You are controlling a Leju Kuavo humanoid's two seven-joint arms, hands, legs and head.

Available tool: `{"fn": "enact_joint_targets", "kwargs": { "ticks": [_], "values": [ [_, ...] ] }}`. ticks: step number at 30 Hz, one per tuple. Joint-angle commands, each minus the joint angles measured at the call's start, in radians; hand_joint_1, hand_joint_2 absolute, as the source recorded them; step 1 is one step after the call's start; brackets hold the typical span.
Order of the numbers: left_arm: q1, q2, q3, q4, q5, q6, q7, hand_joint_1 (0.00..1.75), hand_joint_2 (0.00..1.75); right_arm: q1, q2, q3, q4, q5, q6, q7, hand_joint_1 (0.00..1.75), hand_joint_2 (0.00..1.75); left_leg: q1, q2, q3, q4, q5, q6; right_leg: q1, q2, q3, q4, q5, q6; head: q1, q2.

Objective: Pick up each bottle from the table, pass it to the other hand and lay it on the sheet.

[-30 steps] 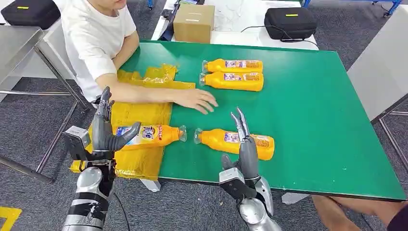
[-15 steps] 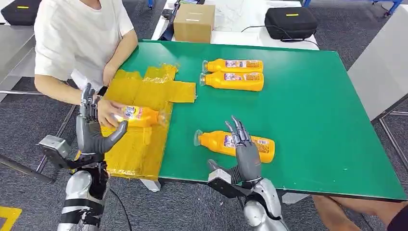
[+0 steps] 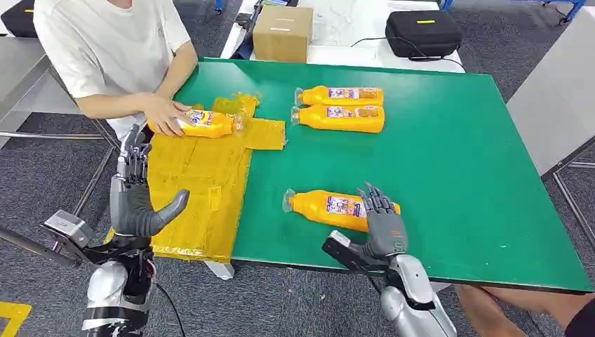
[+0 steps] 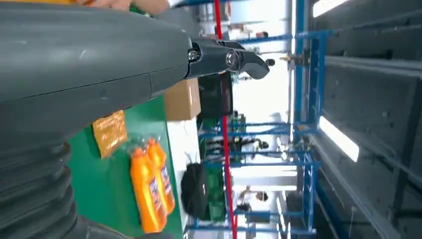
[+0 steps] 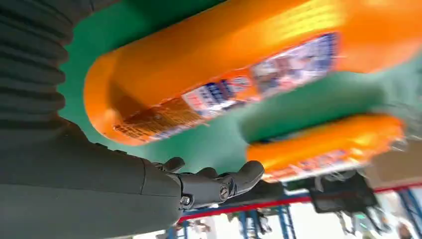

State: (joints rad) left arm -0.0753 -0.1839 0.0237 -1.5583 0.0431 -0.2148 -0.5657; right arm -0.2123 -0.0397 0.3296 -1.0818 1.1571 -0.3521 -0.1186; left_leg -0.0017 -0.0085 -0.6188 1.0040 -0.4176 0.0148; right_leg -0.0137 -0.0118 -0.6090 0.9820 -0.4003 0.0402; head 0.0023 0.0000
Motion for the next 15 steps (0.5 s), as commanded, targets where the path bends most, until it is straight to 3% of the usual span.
{"fn": "enact_joint_targets", "kwargs": {
  "ticks": [1,15],
  "values": [
    [0.014,0.015,-0.052,0.017,-0.002,-0.01,0.015,0.0,1.75,-0.076,-0.024,-0.029,0.162,0.048,0.024,0.046,0.0,1.75,0.0,0.001,0.004,-0.001,-0.001,-0.001,0.001,0.001,0.004,-0.001,-0.001,-0.001,0.0,0.0],
    [-0.011,0.026,-0.09,0.056,-0.016,-0.035,0.006,0.0,1.75,-0.307,0.007,-0.006,0.484,0.053,0.129,0.062,0.0,1.75,0.0,0.004,0.004,-0.001,-0.001,-0.001,0.001,0.003,0.003,-0.001,0.001,-0.001,0.0,0.0]
  ]
}}
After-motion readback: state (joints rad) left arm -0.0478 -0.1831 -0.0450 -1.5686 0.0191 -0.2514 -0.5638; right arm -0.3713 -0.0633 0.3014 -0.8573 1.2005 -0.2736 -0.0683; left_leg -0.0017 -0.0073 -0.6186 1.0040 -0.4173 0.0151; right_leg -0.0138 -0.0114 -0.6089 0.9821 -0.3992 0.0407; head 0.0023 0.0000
